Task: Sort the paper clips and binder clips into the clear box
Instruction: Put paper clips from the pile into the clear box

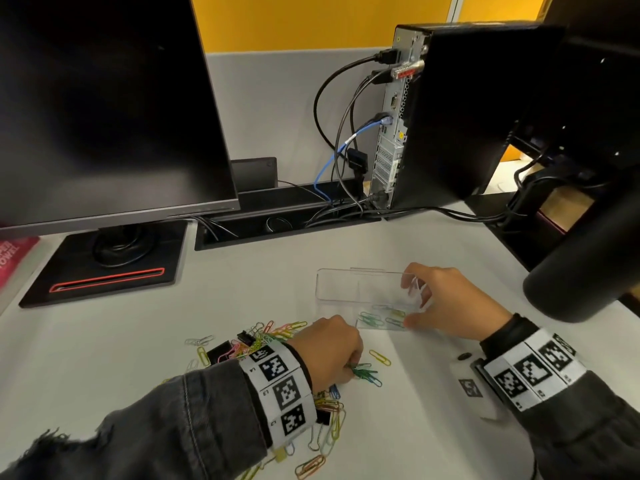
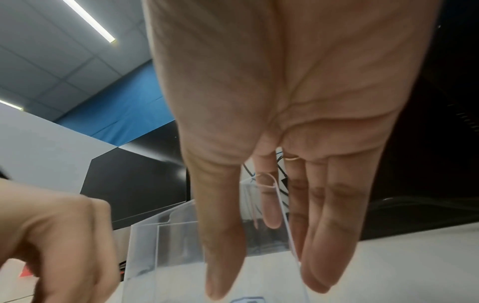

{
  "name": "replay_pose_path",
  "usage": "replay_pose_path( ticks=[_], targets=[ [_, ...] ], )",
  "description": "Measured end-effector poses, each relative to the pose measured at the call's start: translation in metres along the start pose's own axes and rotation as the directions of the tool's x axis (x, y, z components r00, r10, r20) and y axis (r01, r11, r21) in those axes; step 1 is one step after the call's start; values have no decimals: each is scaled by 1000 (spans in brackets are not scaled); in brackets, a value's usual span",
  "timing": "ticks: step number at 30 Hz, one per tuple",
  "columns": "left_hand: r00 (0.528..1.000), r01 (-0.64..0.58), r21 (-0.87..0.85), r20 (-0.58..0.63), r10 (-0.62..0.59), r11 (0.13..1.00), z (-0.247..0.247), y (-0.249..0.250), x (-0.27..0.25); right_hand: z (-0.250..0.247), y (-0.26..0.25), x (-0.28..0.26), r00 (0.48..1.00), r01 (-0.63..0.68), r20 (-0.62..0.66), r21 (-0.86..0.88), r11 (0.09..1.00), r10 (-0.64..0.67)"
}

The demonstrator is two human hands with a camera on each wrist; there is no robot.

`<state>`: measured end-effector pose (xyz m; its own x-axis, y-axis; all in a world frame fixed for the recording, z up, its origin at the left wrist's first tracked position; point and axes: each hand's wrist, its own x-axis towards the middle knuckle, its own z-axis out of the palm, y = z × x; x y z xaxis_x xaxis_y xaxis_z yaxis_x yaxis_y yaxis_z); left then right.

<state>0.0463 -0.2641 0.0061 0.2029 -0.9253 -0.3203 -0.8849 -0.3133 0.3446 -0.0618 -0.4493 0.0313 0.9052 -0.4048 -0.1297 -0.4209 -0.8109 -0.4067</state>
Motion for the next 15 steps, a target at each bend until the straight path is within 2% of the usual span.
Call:
replay_pose_path(
  ticks=[5, 9, 13, 15],
  targets=[
    [1000, 0, -154, -23, -4, 988, -9, -11, -5, 11, -4, 2, 999, 46, 18, 95, 994, -47],
    [982, -85, -293, -186, 30, 952, -44, -4, -14, 18, -6, 3, 997, 73, 20, 128, 989, -76],
    [905, -94, -156, -425, 19, 983, -76, -1, 0, 21, -7, 5, 996, 86, 24, 137, 987, -90],
    [896, -45, -39, -443, 23, 998, -77, 0, 12, 21, -7, 5, 996, 86, 25, 129, 988, -90]
  ],
)
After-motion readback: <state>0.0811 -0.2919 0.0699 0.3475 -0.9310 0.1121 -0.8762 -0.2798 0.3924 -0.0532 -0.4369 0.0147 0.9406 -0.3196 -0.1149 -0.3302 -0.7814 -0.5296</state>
